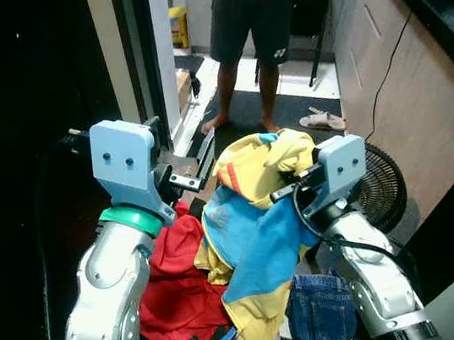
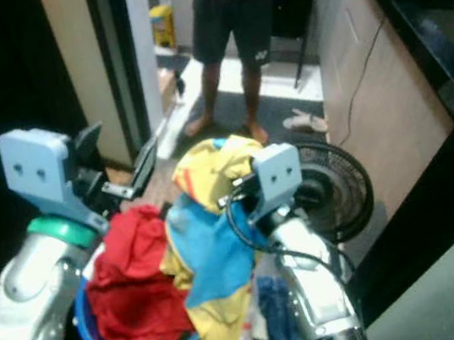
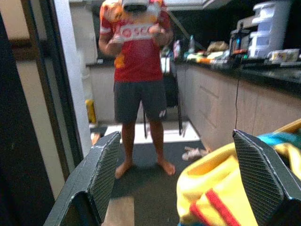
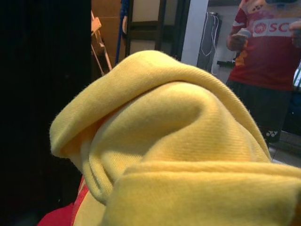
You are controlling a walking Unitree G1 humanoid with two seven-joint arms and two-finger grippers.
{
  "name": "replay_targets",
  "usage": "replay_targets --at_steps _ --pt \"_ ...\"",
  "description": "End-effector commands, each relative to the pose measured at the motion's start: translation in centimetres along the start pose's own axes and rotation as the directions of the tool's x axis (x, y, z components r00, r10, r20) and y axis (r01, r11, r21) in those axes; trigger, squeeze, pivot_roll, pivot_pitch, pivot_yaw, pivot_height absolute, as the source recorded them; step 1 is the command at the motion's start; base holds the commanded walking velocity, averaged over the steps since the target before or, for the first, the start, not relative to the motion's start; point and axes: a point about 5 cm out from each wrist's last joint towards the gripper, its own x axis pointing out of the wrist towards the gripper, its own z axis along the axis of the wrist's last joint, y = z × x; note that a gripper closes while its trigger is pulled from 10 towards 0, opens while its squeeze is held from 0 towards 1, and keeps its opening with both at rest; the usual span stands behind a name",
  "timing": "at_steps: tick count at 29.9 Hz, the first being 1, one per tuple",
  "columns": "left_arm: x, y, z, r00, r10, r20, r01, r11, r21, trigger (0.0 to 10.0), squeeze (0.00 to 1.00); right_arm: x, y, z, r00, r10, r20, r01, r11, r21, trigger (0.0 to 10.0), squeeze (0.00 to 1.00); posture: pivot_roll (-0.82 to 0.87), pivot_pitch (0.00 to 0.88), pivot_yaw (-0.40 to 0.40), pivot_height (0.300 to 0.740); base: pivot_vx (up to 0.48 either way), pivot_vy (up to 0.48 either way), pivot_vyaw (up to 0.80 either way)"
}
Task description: Clothes washing
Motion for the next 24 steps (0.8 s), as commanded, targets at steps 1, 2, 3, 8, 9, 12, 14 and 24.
replay_targets --at_steps 1,2,3,8,9,12,14,24 --pt "-0.11 -0.15 -1.21 0.999 0.018 -0.04 -0.019 1.0 -0.011 10.0 0.0 -0.16 -0.35 -0.26 1.0 -0.009 -0.013 0.009 1.0 -0.022 10.0 0.0 0.06 0.02 -0.025 0.74 0.0 0.0 0.0" --pt "-0.11 -0.15 -1.21 0.999 0.018 -0.04 -0.019 1.0 -0.011 10.0 0.0 -0.16 -0.35 -0.26 1.0 -0.009 -0.013 0.009 1.0 -0.022 10.0 0.0 0.06 0.02 -0.025 0.74 0.0 0.0 0.0" --pt "-0.07 -0.21 -1.29 0.999 0.021 -0.042 -0.022 1.0 -0.015 10.0 0.0 -0.26 -0.42 -0.37 1.0 -0.011 -0.019 0.011 1.0 -0.021 10.0 0.0 0.06 0.022 -0.025 0.74 0.0 0.0 0.0" --pt "0.1 -0.24 -1.27 0.999 0.019 -0.044 -0.02 1.0 -0.013 10.0 0.0 -0.42 -0.44 -0.57 0.999 -0.022 -0.031 0.021 1.0 -0.006 10.0 0.0 0.06 0.026 -0.019 0.74 0.0 0.0 -0.32" --pt "0.1 -0.24 -1.27 0.999 0.019 -0.044 -0.02 1.0 -0.013 10.0 0.0 -0.42 -0.44 -0.57 0.999 -0.022 -0.031 0.021 1.0 -0.006 10.0 0.0 0.06 0.026 -0.019 0.74 0.0 0.0 -0.8" --pt "0.3 -0.07 -1.1 0.999 0.016 -0.043 -0.017 1.0 -0.009 10.0 0.0 -0.44 -0.42 -0.61 0.999 -0.031 -0.032 0.031 1.0 0.004 10.0 0.0 0.06 0.028 -0.014 0.74 0.0 0.0 -0.8" --pt "0.35 -0.01 -1.04 0.999 0.016 -0.043 -0.016 1.0 -0.008 10.0 0.0 -0.43 -0.43 -0.61 0.999 -0.035 -0.031 0.035 0.999 0.006 10.0 0.0 0.06 0.028 -0.014 0.74 0.0 0.0 -0.8" --pt "0.67 0.12 -0.33 1.0 0.015 -0.011 -0.015 1.0 -0.001 10.0 0.0 0.23 -0.59 0.12 0.999 -0.039 0.002 0.039 0.999 0.0 10.0 0.0 0.06 0.03 -0.01 0.74 0.0 0.0 -0.8"
